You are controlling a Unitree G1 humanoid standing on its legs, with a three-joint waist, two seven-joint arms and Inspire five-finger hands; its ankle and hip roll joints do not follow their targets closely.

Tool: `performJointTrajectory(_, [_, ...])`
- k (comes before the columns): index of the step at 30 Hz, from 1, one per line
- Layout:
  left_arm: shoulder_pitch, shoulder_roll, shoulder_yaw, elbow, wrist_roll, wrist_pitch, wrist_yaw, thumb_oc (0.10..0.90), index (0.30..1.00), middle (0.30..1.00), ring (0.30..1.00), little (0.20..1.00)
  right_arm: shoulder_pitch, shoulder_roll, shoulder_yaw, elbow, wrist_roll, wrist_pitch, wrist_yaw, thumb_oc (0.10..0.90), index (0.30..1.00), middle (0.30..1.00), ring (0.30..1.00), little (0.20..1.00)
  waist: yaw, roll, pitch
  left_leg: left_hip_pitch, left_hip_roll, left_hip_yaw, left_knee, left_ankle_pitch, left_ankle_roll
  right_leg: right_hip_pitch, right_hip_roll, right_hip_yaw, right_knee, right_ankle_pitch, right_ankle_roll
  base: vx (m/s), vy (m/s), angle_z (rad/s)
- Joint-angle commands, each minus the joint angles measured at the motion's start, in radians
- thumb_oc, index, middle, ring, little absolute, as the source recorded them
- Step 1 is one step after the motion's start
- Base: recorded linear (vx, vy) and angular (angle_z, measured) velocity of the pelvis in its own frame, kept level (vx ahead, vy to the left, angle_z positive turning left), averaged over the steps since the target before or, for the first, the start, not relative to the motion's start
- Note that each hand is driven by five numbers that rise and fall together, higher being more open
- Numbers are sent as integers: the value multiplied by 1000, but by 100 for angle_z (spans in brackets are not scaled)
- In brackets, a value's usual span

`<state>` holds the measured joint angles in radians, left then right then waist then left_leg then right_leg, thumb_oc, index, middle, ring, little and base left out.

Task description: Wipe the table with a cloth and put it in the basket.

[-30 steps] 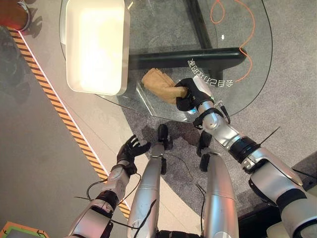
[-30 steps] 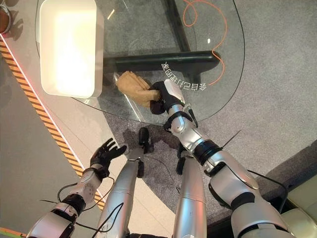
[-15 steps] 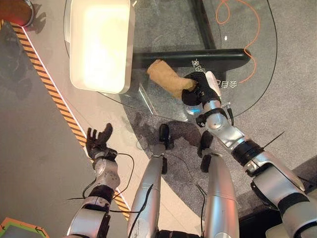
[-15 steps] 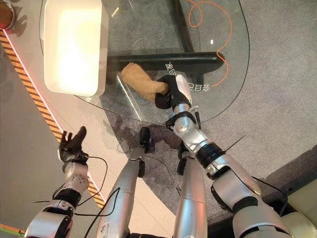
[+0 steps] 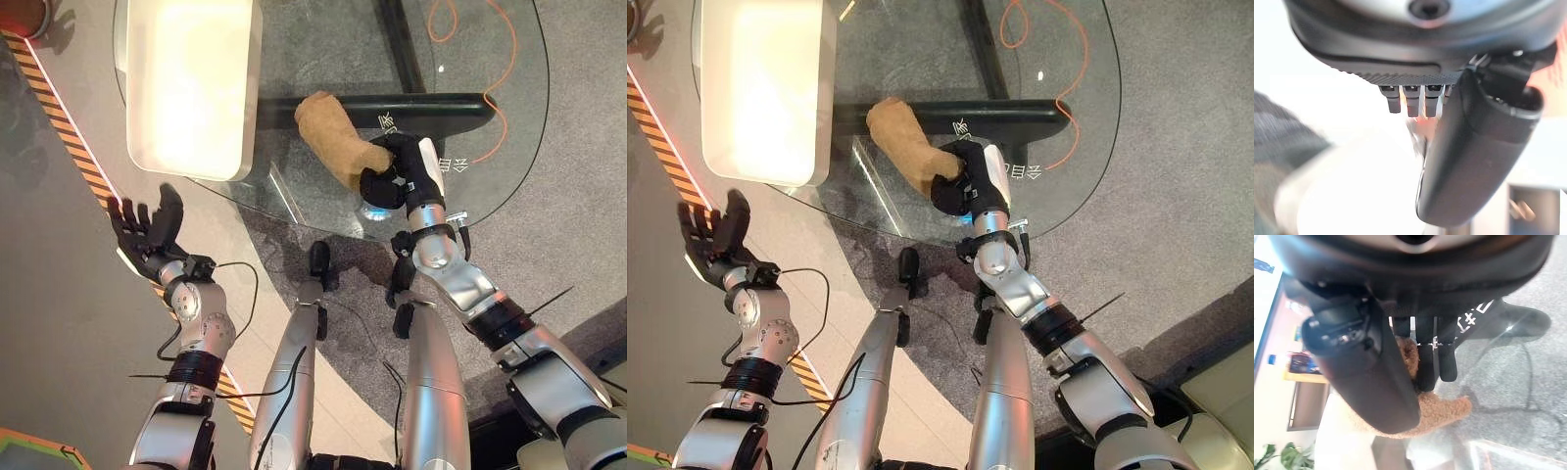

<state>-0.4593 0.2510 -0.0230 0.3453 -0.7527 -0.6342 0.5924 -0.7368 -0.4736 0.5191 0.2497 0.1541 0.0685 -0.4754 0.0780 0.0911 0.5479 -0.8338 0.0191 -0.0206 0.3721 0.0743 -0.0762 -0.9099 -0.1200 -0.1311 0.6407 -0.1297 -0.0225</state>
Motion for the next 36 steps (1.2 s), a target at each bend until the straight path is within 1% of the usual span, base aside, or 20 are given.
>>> performJointTrajectory(1, [16, 63, 42, -182, 91, -53, -104, 800, 900, 900, 900, 900, -62, 69, -60, -254, -83, -165, 8, 100, 300, 300, 300, 200, 1, -5, -28, -2, -66, 48, 77, -100, 62, 20, 44, -28, -63, 11, 19, -15, -42, 1])
performJointTrajectory(2, [12, 63, 32, -222, 66, -27, -156, 800, 900, 900, 900, 900, -58, 71, -67, -274, -85, -166, 13, 100, 300, 300, 300, 200, 0, -7, -28, -1, -67, 48, 77, -101, 63, 22, 44, -30, -65, 12, 20, -13, -31, 0])
performJointTrajectory(3, [11, 62, 28, -238, 64, -20, -166, 800, 900, 900, 900, 900, -54, 72, -70, -280, -89, -169, 16, 100, 300, 300, 300, 200, 0, -7, -28, 0, -67, 48, 77, -101, 63, 24, 44, -31, -65, 12, 21, -13, -40, 0])
performJointTrajectory(4, [6, 59, 9, -280, 32, 8, -226, 800, 900, 900, 900, 900, -45, 75, -79, -296, -99, -184, 26, 100, 300, 300, 300, 200, -1, -9, -28, 1, -69, 46, 78, -102, 65, 26, 44, -32, -65, 14, 23, -11, -40, 0])
performJointTrajectory(5, [2, 53, -6, -305, 18, 27, -261, 800, 900, 900, 900, 900, -36, 80, -87, -309, -109, -195, 33, 100, 300, 300, 300, 200, -3, -10, -28, 2, -71, 46, 78, -102, 66, 28, 43, -35, -67, 16, 25, -9, -39, 0])
performJointTrajectory(6, [1, 50, -14, -320, 18, 41, -266, 800, 900, 900, 900, 900, -33, 81, -91, -315, -110, -199, 38, 100, 300, 300, 300, 200, -4, -10, -28, 3, -72, 45, 79, -102, 67, 29, 42, -35, -67, 17, 26, 0, 0, 0])
performJointTrajectory(7, [-2, 45, -29, -336, -6, 73, -310, 800, 900, 900, 900, 900, -29, 85, -95, -327, -115, -206, 46, 100, 300, 300, 300, 200, -7, -10, -28, 3, -74, 45, 79, -103, 68, 31, 43, -36, -69, 18, 27, 0, 0, 0])
performJointTrajectory(8, [-3, 43, -34, -340, -18, 90, -337, 800, 900, 900, 900, 900, -26, 87, -96, -333, -119, -212, 49, 100, 300, 300, 300, 200, -8, -11, -28, 4, -75, 46, 79, -102, 68, 31, 43, -36, -70, 19, 28, 0, 0, 0])
performJointTrajectory(9, [-10, 44, -54, -351, -65, 136, -397, 800, 900, 900, 900, 900, -20, 85, -101, -356, -124, -218, 56, 100, 300, 300, 300, 200, -13, -12, -28, 5, -75, 49, 77, -100, 69, 34, 42, -37, -74, 23, 30, 0, 0, 0])
performJointTrajectory(11, [-16, 42, -77, -365, -122, 184, -458, 800, 900, 900, 900, 900, -10, 82, -109, -381, -121, -229, 64, 100, 300, 300, 300, 200, -20, -12, -28, 11, -76, 52, 75, -100, 71, 40, 44, -36, -79, 25, 31, 0, 0, 0])
performJointTrajectory(13, [-22, 40, -94, -371, -177, 207, -500, 800, 900, 900, 900, 900, -2, 81, -112, -393, -121, -240, 71, 100, 300, 300, 300, 200, -28, -11, -28, 15, -75, 55, 74, -101, 73, 43, 44, -35, -81, 27, 33, 0, 0, 0])
performJointTrajectory(15, [-33, 38, -107, -373, -244, 246, -543, 800, 900, 900, 900, 900, 0, 82, -114, -404, -123, -251, 80, 100, 300, 300, 300, 200, -35, -10, -28, 20, -75, 60, 72, -102, 75, 46, 46, -32, -85, 29, 35, 0, 0, 0])
performJointTrajectory(18, [-46, 34, -131, -379, -299, 277, -578, 800, 900, 900, 900, 900, 6, 84, -114, -423, -126, -267, 80, 100, 300, 300, 300, 200, -44, -14, -28, 23, -76, 62, 72, -103, 76, 51, 47, -29, -95, 34, 37, 0, 0, 0])
performJointTrajectory(19, [-48, 34, -133, -379, -306, 279, -583, 800, 900, 900, 900, 900, 6, 84, -114, -426, -126, -271, 80, 100, 300, 300, 300, 200, -45, -14, -28, 23, -76, 63, 71, -102, 76, 51, 48, -29, -96, 34, 37, 0, 0, 0])
performJointTrajectory(26, [-91, 24, -161, -390, -383, 350, -610, 800, 900, 900, 900, 900, -6, 86, -113, -462, -123, -296, 74, 100, 300, 300, 300, 200, -59, -21, -28, 34, -76, 67, 67, -104, 76, 61, 50, -24, -108, 41, 42, 0, 0, 0])
performJointTrajectory(33, [-106, 5, -179, -407, -431, 353, -624, 800, 900, 900, 900, 900, -17, 95, -98, -495, -132, -293, 82, 100, 300, 300, 300, 200, -65, -26, -28, 40, -75, 70, 63, -105, 75, 69, 54, -22, -117, 40, 41, 0, 0, 0])
performJointTrajectory(36, [-114, 1, -176, -416, -456, 369, -637, 800, 900, 900, 900, 900, -18, 94, -90, -500, -127, -293, 83, 100, 300, 300, 300, 200, -66, -29, -28, 43, -73, 73, 60, -105, 74, 74, 53, -24, -122, 39, 41, 0, 0, 0])
